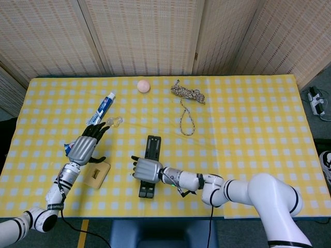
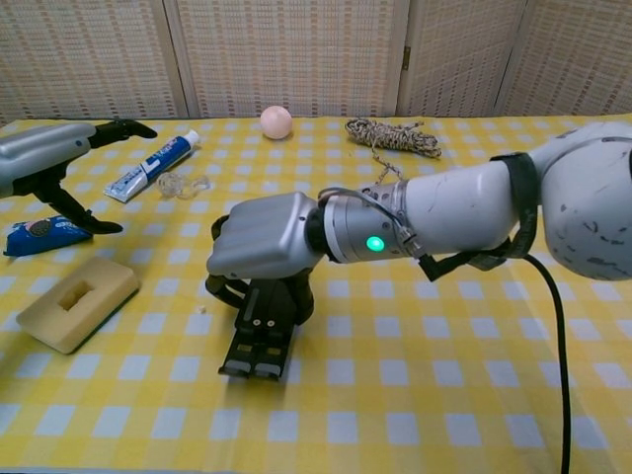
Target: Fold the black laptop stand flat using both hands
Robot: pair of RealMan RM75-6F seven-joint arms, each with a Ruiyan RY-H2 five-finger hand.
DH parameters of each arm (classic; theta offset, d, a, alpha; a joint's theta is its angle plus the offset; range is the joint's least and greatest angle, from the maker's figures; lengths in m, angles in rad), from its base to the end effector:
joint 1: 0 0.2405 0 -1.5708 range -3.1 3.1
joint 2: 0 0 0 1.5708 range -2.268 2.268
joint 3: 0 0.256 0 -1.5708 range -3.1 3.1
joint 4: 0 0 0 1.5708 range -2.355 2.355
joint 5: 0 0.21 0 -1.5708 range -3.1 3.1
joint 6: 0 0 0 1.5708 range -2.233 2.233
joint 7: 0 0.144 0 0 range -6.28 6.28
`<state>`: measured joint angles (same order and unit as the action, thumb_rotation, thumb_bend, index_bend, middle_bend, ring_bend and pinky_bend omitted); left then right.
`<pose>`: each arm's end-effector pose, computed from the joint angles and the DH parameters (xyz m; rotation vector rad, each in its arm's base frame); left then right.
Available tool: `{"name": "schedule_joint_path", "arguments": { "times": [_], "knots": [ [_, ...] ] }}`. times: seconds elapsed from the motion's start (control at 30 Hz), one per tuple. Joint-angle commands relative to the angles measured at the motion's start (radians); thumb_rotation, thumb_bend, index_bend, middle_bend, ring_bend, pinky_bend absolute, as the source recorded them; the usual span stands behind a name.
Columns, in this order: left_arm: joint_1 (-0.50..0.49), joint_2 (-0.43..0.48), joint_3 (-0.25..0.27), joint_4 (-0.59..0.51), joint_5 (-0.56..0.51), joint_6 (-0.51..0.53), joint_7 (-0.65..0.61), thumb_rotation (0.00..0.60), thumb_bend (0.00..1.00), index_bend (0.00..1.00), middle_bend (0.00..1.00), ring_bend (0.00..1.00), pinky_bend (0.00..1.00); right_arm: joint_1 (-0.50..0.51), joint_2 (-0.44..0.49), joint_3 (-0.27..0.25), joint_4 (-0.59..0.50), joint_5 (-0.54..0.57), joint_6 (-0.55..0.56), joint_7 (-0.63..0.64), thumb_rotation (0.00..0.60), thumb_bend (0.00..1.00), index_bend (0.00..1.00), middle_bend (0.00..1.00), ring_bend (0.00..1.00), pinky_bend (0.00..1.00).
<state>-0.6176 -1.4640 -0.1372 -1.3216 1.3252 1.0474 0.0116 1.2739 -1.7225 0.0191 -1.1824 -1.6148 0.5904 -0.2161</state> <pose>-0.2187 0.3469 0.0330 -1.7355 -0.9524 -1.0010 -0.0135 -0.3380 -0.1179 2.6841 0.0411 0.7301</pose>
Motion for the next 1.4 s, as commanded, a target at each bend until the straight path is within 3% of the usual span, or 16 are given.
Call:
{"name": "schedule_joint_path", "arguments": {
  "times": [0.03,0.13,0.17,0.23,0.33,0.4,0.57,0.83,1.03,1.4],
  "knots": [
    [0.001,0.0,-0.002,-0.004,-0.001,0.002,0.005,0.6,0.21,0.0,0.0,0.0,0.0,-0.007,-0.002,-0.011,0.011,-0.019,0.025,0.029,0.6,0.18,0.52,0.51,0.31,0.12],
    [0.002,0.003,-0.004,-0.009,-0.003,0.007,0.014,0.6,0.21,0.0,0.0,0.0,0.0,-0.015,0.002,-0.018,0.013,-0.025,0.037,0.035,0.6,0.18,0.47,0.48,0.29,0.11],
    [0.003,0.005,-0.005,-0.012,-0.004,0.01,0.019,0.6,0.21,0.0,0.0,0.0,0.0,-0.021,0.007,-0.019,0.007,-0.022,0.04,0.029,0.6,0.18,0.4,0.44,0.26,0.1],
    [0.005,0.007,-0.009,-0.014,-0.005,0.019,0.027,0.6,0.21,0.0,0.0,0.0,0.0,-0.035,0.02,-0.018,-0.012,-0.009,0.046,0.009,0.6,0.18,0.14,0.3,0.16,0.06],
    [0.014,0.002,-0.016,-0.001,-0.003,0.057,0.065,0.6,0.21,0.0,0.0,0.0,0.0,-0.09,0.038,-0.002,-0.059,0.041,0.094,-0.017,0.6,0.18,0.0,0.14,0.11,0.03],
    [0.022,0.003,-0.021,-0.002,-0.01,0.075,0.079,0.6,0.21,0.0,0.0,0.0,0.0,-0.144,0.061,0.006,-0.099,0.073,0.156,-0.059,0.6,0.18,0.0,0.09,0.1,0.03],
    [0.051,0.042,-0.031,-0.044,-0.042,0.107,0.126,0.6,0.23,0.0,0.0,0.0,0.0,-0.284,0.138,0.018,-0.226,0.166,0.314,-0.174,0.6,0.18,0.0,0.09,0.09,0.03],
    [0.14,0.13,-0.03,-0.144,-0.085,0.2,0.155,0.6,0.26,0.02,0.0,0.0,0.0,-0.524,0.339,0.001,-0.506,0.29,0.592,-0.316,0.6,0.18,0.0,0.09,0.1,0.03],
    [0.217,0.177,0.001,-0.174,-0.08,0.267,0.15,0.6,0.26,0.03,0.0,0.0,0.0,-0.693,0.47,-0.036,-0.572,0.317,0.741,-0.199,0.6,0.18,0.0,0.07,0.09,0.04],
    [0.364,0.227,0.074,-0.24,0.0,0.424,0.118,0.6,0.26,0.01,0.0,0.0,0.0,-0.934,0.565,-0.097,-0.5,0.264,0.917,0.05,0.6,0.18,0.0,0.02,0.04,0.02]
  ]
}}
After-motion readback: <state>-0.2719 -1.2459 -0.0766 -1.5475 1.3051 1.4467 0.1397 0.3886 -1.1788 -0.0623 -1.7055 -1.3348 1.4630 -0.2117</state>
